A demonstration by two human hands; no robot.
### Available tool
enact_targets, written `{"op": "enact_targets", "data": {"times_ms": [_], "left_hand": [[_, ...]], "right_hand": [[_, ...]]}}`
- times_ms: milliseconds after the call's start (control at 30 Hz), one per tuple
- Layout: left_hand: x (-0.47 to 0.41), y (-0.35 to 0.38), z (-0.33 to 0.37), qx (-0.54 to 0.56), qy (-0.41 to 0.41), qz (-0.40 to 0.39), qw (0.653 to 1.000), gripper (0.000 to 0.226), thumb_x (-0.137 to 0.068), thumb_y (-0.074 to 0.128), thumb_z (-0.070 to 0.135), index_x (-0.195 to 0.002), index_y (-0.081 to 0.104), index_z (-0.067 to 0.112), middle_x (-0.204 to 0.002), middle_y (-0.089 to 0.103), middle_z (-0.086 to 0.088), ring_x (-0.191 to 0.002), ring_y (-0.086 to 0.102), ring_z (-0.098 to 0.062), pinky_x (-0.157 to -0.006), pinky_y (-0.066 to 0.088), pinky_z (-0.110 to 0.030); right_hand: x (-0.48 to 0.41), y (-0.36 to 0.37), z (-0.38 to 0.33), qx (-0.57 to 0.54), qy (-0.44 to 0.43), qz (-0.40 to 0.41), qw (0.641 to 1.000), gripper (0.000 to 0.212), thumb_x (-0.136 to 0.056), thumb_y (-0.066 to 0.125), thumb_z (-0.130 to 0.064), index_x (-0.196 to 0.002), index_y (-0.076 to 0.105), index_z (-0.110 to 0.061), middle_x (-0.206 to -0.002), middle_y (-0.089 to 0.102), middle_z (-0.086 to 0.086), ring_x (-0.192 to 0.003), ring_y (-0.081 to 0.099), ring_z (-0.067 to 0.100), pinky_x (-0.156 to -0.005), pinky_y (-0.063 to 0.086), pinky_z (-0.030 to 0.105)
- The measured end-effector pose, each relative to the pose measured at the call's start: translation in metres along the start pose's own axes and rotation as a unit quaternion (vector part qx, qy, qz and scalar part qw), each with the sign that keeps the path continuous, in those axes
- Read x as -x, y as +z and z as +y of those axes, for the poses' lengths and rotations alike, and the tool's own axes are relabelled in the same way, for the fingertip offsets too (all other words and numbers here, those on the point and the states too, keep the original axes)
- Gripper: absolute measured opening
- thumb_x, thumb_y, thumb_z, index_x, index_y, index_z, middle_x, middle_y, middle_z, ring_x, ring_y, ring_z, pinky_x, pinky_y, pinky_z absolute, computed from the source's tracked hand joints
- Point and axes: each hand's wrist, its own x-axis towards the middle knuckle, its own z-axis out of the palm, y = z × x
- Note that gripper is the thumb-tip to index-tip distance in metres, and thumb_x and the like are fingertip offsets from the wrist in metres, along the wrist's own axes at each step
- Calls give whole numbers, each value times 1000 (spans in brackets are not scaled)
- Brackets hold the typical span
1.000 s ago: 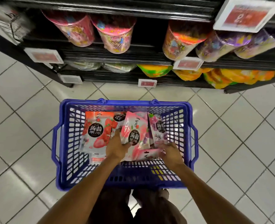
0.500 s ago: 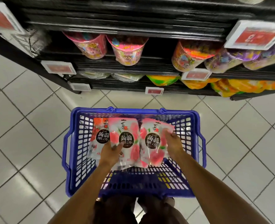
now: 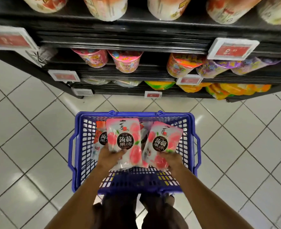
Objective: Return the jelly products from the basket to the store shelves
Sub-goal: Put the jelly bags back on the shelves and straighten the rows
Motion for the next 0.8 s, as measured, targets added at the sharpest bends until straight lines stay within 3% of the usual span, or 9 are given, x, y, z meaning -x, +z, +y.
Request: {"op": "enact_targets", "data": {"times_ms": [100, 167, 233, 400, 500, 600, 667, 733, 800], "left_hand": [[40, -18, 31, 4, 10, -10, 1000, 29, -76, 83, 17, -95, 62, 22, -75, 72, -6, -65, 66, -19, -64, 52, -30], [76, -31, 58, 20, 24, -17, 999, 27, -75, 84, 18, -90, 64, 24, -65, 71, 2, -62, 65, -16, -58, 51, -30], [121, -45, 93, 30, 50, -32, 998, 30, -75, 84, 17, -98, 66, 24, -65, 72, 8, -57, 66, -6, -50, 51, -26], [242, -81, 201, 54, 138, -52, 988, 33, -76, 82, 15, -103, 65, 21, -72, 74, 12, -63, 67, -3, -47, 48, -17], [309, -102, 264, 70, 219, -74, 970, 30, -79, 78, 7, -102, 67, 22, -85, 77, 10, -73, 70, -3, -56, 51, -15], [372, -123, 321, 96, 279, -75, 953, 30, -79, 77, 3, -95, 65, 25, -74, 74, 16, -61, 66, 3, -50, 49, -15], [409, -135, 355, 95, 324, -82, 938, 31, -79, 78, 3, -96, 63, 25, -66, 71, 18, -53, 62, 4, -45, 46, -14], [444, -146, 387, 96, 371, -83, 920, 34, -79, 78, 4, -97, 62, 27, -67, 71, 19, -54, 63, 3, -45, 45, -13], [476, -154, 415, 97, 417, -81, 900, 34, -78, 79, 5, -97, 63, 28, -72, 72, 19, -59, 66, 3, -47, 48, -14]], "right_hand": [[53, -31, -19, -53, -53, -6, 997, 18, -74, 82, -17, -85, 68, -15, -85, 74, 4, -82, 67, 22, -84, 52, 37], [102, -56, -35, -136, -84, -56, 985, 18, -74, 79, -9, -90, 73, -12, -83, 76, 4, -82, 70, 24, -80, 54, 36], [159, -83, -55, -195, -120, -123, 966, 21, -69, 77, -6, -90, 77, -9, -89, 76, 10, -85, 70, 27, -84, 54, 42], [303, -144, -112, -189, -222, -122, 949, 18, -84, 63, 1, -78, 72, -13, -63, 67, -1, -57, 61, 9, -65, 46, 33], [390, -174, -143, -210, -289, -124, 926, 3, -87, 64, -7, -88, 67, -8, -69, 68, -1, -64, 64, 11, -67, 54, 33], [468, -202, -164, -231, -367, -133, 891, 27, -75, 69, -27, -87, 62, -4, -68, 58, 7, -62, 56, 15, -65, 47, 28], [510, -219, -173, -259, -410, -146, 862, 39, -74, 70, -25, -100, 59, 2, -87, 60, 19, -79, 57, 27, -77, 48, 38], [546, -233, -182, -279, -449, -154, 834, 40, -80, 65, -16, -115, 60, 1, -107, 68, 20, -97, 64, 33, -85, 55, 44], [579, -246, -191, -289, -486, -125, 816, 34, -80, 65, -13, -112, 64, -4, -105, 72, 16, -95, 68, 30, -76, 60, 38]]}}
